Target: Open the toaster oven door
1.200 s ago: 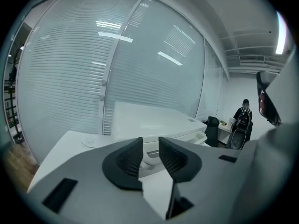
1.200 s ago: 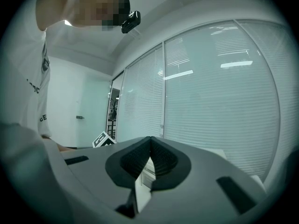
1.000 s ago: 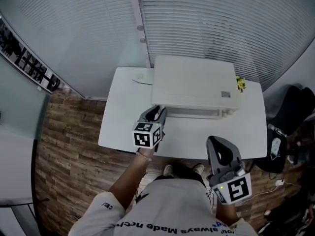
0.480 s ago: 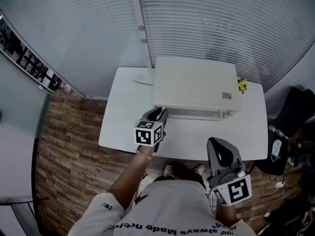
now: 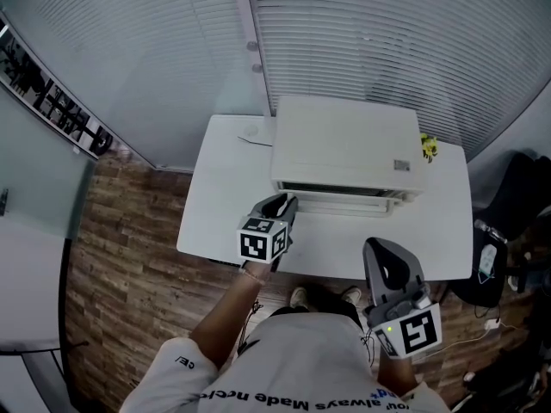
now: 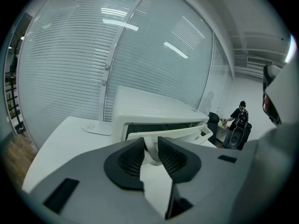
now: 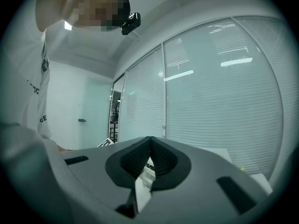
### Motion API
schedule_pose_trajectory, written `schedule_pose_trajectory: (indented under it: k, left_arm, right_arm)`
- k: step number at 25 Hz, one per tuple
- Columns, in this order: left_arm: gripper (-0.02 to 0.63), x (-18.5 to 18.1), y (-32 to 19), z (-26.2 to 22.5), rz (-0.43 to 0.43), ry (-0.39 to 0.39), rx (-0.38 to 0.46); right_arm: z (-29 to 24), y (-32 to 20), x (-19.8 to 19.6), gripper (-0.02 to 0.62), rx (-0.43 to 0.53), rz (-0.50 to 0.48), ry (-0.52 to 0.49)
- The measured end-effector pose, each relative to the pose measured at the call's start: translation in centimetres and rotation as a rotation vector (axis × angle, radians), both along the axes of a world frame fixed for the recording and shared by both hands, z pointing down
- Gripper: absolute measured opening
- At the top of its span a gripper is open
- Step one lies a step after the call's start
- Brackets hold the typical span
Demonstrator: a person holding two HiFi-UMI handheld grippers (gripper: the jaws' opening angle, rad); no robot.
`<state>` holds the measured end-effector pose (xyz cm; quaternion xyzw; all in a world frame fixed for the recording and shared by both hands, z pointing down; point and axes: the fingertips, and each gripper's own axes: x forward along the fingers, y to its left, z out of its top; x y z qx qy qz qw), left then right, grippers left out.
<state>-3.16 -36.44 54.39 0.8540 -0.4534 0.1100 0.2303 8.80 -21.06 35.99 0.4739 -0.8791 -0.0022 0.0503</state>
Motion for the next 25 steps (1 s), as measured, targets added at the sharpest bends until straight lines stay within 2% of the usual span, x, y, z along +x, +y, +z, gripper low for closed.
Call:
schedule_pose_trajectory:
  k: [18,25]
  left_arm:
    - [0.106,-0.3,3.0,1.4,0.022,0.004,-0.033]
    - [0.106,-0.5,4.4,2.2,0.024,-0.025,-0.034]
  right_arm:
    - [-0.5,0.5,-0.9,0.008,0.010,-0.019,0.004]
    - [-0.6,0.6,-1.2,0.008,0.014,-0.018,0.006]
